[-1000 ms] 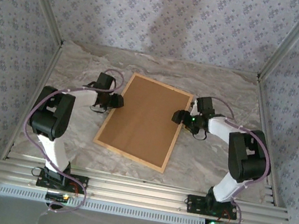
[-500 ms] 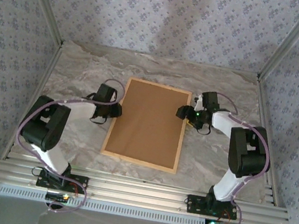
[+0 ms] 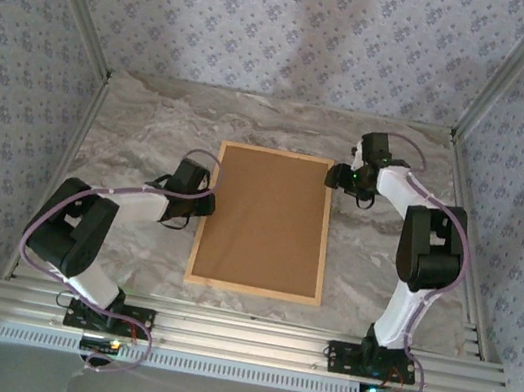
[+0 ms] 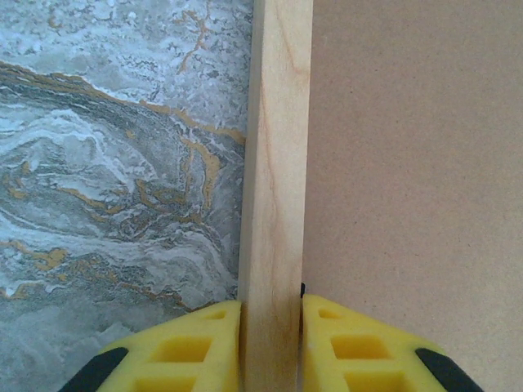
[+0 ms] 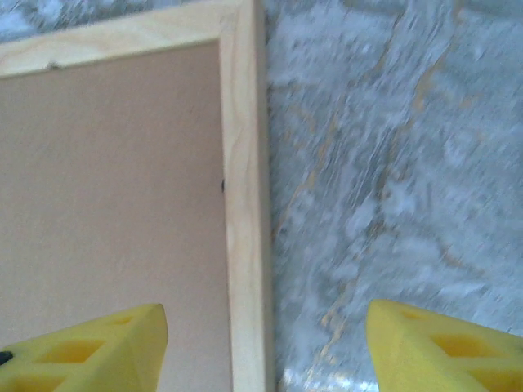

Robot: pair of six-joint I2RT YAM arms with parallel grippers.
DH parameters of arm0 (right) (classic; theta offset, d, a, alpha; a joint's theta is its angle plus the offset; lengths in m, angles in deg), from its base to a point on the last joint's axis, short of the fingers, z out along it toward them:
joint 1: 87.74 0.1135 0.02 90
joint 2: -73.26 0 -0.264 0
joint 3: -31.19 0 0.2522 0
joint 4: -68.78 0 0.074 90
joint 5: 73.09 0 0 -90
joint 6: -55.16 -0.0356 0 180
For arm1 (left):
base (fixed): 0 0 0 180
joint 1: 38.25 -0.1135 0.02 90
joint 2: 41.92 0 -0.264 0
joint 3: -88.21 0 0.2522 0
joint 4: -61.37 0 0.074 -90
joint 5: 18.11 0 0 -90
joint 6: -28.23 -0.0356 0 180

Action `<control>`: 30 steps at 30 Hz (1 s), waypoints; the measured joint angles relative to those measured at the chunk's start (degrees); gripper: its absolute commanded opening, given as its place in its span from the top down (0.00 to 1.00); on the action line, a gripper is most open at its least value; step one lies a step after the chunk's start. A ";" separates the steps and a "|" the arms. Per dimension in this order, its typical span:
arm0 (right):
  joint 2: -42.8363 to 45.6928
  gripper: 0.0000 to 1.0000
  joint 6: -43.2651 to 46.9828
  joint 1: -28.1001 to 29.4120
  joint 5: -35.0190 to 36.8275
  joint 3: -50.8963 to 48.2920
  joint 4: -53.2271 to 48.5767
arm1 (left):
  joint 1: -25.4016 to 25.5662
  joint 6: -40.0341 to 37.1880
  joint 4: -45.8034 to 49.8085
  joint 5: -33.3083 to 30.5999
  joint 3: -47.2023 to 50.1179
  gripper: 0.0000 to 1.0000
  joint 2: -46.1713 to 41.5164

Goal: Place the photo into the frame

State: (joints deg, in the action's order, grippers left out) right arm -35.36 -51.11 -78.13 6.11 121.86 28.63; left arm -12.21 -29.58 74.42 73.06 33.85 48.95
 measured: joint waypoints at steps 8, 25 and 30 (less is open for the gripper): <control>-8.74 0.45 2.40 -0.07 2.97 11.41 -6.51 | 0.00 -1.16 1.18 0.00 -0.90 0.77 0.35; -16.20 0.57 4.15 3.37 7.06 21.62 -16.11 | 0.00 -2.38 1.16 0.02 -0.96 0.77 0.42; -16.22 0.57 4.33 3.34 7.48 22.16 -16.65 | 0.00 -2.38 1.14 0.02 -0.96 0.77 0.42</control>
State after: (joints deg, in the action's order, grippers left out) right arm -51.58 -46.78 -74.79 13.58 144.02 11.98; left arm -12.21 -31.96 75.55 73.09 32.89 49.37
